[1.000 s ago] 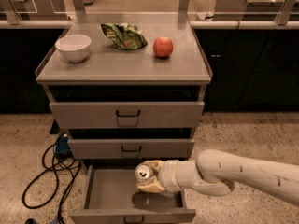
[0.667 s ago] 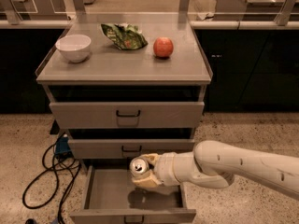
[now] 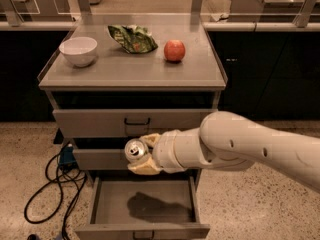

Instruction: Pick 7up can from bottom drawer and place on counter

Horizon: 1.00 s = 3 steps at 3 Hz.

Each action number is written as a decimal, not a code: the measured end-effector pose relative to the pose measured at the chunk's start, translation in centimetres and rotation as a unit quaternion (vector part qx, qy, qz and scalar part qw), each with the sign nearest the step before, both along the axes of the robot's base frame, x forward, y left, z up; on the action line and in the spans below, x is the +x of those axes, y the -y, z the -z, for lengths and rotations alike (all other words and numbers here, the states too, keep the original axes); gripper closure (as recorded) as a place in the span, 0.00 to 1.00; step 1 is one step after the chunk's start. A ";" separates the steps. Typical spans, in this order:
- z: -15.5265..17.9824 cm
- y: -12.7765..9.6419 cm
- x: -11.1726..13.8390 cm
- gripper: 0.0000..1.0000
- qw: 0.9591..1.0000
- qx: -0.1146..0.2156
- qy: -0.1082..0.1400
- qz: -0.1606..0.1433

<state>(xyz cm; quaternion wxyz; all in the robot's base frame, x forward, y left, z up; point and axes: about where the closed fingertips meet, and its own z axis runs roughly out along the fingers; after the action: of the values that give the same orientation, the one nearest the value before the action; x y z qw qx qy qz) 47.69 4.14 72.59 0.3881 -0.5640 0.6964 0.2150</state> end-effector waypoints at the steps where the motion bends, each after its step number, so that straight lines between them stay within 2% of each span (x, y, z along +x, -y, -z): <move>1: -3.4 -0.3 -0.4 1.00 1.000 -0.001 0.016 0.016; 2: -3.4 -0.3 -0.4 1.00 1.000 -0.001 0.016 0.016; 3: -4.5 0.4 1.5 1.00 0.999 0.005 0.017 0.031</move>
Offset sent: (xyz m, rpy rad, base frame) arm -0.0037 0.0034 0.0341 -0.0028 -0.0311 -0.0309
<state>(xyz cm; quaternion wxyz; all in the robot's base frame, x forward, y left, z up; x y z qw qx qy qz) 49.15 3.73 77.10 0.4090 -0.5435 0.7062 0.1966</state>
